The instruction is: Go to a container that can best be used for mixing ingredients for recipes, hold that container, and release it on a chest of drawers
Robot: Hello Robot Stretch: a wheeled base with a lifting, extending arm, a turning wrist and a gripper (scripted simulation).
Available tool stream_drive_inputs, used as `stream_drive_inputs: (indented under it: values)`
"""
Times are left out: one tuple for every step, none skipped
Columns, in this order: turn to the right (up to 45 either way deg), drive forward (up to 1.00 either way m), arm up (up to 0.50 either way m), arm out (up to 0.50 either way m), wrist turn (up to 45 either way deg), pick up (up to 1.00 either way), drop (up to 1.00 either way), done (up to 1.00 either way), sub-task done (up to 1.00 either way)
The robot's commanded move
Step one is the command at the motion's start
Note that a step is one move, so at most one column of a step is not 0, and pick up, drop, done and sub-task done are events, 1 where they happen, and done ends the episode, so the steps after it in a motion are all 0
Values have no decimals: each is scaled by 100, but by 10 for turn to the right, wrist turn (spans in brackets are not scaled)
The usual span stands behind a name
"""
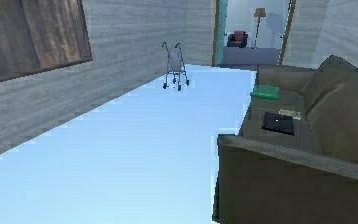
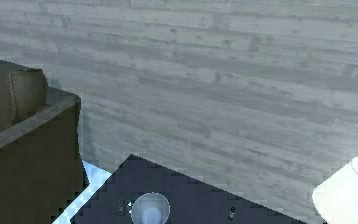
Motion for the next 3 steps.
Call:
stream_drive_inputs:
  values:
    - [0, 0, 8, 0, 0, 0, 0, 0, 0]
    - [0, 0, 0, 20, 0, 0, 0, 0, 0]
    - [0, 0, 0, 0, 450, 0, 0, 0, 0]
